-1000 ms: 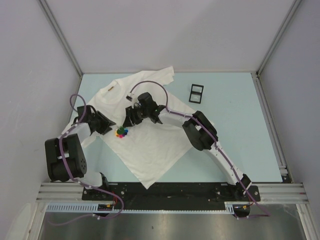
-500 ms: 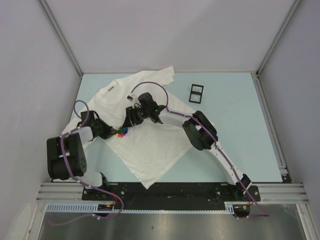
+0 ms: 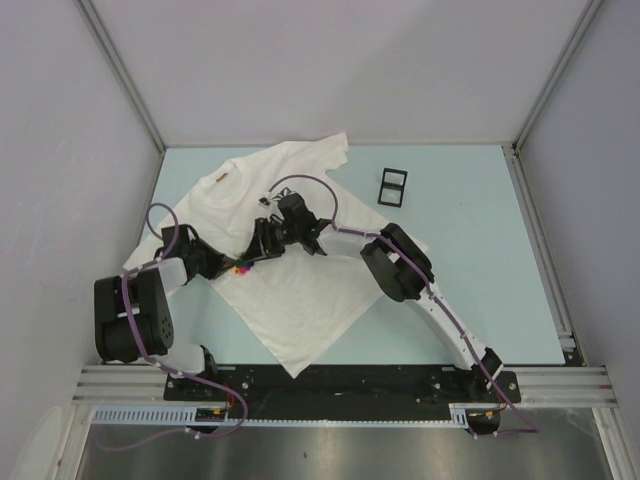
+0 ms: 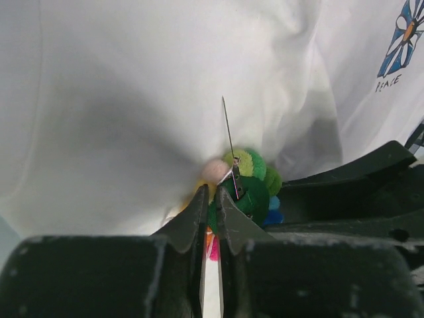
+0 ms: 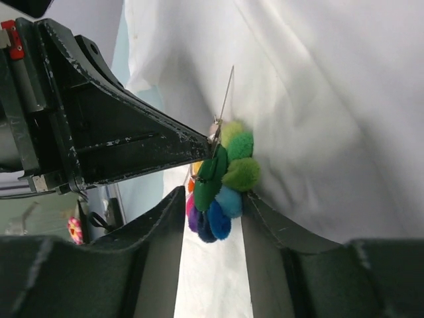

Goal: Remove the brooch from the garment

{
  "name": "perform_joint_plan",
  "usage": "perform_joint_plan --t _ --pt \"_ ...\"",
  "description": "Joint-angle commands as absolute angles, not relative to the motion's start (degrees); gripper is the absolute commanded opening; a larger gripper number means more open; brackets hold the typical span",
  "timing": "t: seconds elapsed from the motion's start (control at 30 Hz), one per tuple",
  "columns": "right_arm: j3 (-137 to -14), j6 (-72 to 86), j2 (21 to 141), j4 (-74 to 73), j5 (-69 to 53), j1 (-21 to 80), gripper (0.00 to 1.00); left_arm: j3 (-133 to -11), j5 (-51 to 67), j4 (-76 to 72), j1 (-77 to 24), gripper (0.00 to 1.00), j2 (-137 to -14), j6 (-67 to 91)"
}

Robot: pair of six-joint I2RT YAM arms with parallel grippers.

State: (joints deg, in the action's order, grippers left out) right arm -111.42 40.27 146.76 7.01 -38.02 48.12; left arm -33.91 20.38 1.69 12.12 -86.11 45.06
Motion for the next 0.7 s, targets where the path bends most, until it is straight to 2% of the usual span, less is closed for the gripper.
perform_joint_plan --t 0.0,0.17,0.27,0.3,0.4,0.57,0.67 --pt "-108.37 47.81 145.46 16.17 -37.97 48.08 0.4 -31.82 19.95 4.75 11.6 0.11 -85.79 44.47" --pt "-108.63 49.04 147.13 18.62 -39.46 46.94 0.16 -31.29 21.18 6.06 11.6 0.14 -80.96 43.95" --pt "-108.2 47.55 145.99 19.25 -40.43 46.15 0.02 -31.9 20.83 9.03 11.6 0.23 -75.18 42.19" --pt "-107.15 47.03 145.38 19.51 -40.52 45.88 0.0 -32.6 20.4 10.27 11.6 0.33 -73.32 41.06" --pt "-107.75 44.65 143.79 17.76 -42.62 44.83 0.0 -34.27 22.22 13.43 11.52 0.49 -64.29 38.42" --pt "-105.74 44.13 139.76 14.95 -48.59 42.19 0.0 -40.51 26.45 21.51 9.58 0.59 -54.42 32.88" --pt "-100.83 39.22 132.14 9.77 -53.07 41.05 0.0 -44.2 26.2 23.55 5.47 0.62 -49.32 28.32"
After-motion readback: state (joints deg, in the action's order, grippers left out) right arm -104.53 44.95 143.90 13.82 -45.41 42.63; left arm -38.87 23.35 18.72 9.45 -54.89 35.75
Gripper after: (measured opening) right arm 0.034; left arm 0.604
